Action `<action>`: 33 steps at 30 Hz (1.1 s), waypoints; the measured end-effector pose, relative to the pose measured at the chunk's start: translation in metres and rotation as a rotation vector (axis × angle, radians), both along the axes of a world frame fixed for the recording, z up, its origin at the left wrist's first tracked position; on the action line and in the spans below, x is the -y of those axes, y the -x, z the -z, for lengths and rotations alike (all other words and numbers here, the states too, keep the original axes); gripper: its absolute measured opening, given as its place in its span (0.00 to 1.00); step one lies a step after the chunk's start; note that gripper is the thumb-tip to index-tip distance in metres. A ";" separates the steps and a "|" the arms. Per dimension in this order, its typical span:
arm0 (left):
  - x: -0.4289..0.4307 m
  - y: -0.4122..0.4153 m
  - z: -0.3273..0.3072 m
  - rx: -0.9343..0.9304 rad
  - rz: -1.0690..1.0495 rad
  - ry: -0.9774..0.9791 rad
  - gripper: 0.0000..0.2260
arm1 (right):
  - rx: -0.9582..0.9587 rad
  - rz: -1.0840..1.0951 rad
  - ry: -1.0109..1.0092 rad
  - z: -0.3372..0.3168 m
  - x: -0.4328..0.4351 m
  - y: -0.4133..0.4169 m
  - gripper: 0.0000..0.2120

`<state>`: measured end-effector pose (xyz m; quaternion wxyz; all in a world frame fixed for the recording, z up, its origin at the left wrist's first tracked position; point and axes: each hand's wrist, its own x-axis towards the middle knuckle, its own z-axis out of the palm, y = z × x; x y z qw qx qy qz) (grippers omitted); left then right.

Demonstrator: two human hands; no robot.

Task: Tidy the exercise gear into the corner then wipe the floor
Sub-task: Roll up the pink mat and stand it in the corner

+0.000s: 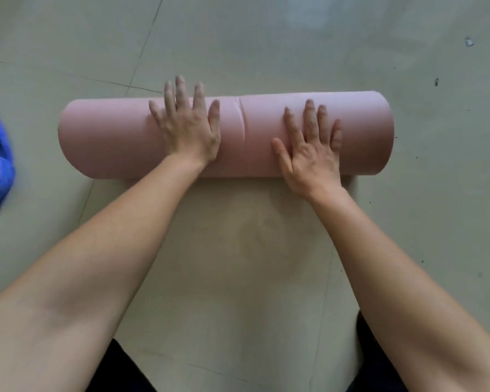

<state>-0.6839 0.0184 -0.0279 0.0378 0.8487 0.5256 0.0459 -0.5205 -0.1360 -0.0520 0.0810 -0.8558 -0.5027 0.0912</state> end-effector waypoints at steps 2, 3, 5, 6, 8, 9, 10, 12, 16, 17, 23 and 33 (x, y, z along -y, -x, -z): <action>0.018 0.000 0.002 0.021 0.111 -0.023 0.28 | -0.036 -0.008 0.032 -0.011 -0.022 -0.016 0.31; 0.026 0.001 0.005 -0.027 0.165 0.006 0.30 | -0.059 -0.006 0.037 -0.015 -0.030 -0.022 0.31; 0.035 0.003 0.013 -0.158 0.196 0.084 0.37 | -0.134 0.071 -0.023 -0.014 -0.035 -0.024 0.32; 0.035 0.002 0.017 -0.203 0.188 0.101 0.41 | -0.177 0.165 -0.105 -0.013 -0.031 -0.021 0.34; 0.027 -0.002 0.020 -0.248 0.173 0.106 0.46 | -0.254 0.448 -0.341 -0.003 -0.013 -0.011 0.41; 0.021 -0.006 0.020 -0.254 0.170 0.110 0.47 | -0.310 0.616 -0.453 0.003 -0.003 -0.005 0.45; 0.015 -0.010 0.020 -0.257 0.169 0.122 0.48 | -0.393 0.785 -0.541 0.007 0.006 -0.003 0.49; 0.005 -0.017 0.018 -0.264 0.173 0.173 0.52 | -0.705 1.093 -0.610 0.015 0.019 -0.010 0.57; -0.007 -0.018 0.018 -0.302 0.205 0.246 0.64 | -1.613 1.199 -0.707 0.014 0.029 -0.044 0.57; -0.008 -0.018 0.019 -0.321 0.208 0.230 0.65 | -1.768 1.161 -0.783 0.011 0.025 -0.053 0.50; 0.006 -0.016 0.020 -0.355 0.208 0.154 0.61 | -1.741 1.258 -0.802 -0.008 0.000 -0.058 0.43; 0.017 0.008 0.001 -0.156 0.173 0.051 0.55 | -1.517 1.309 -0.983 -0.060 0.005 -0.036 0.36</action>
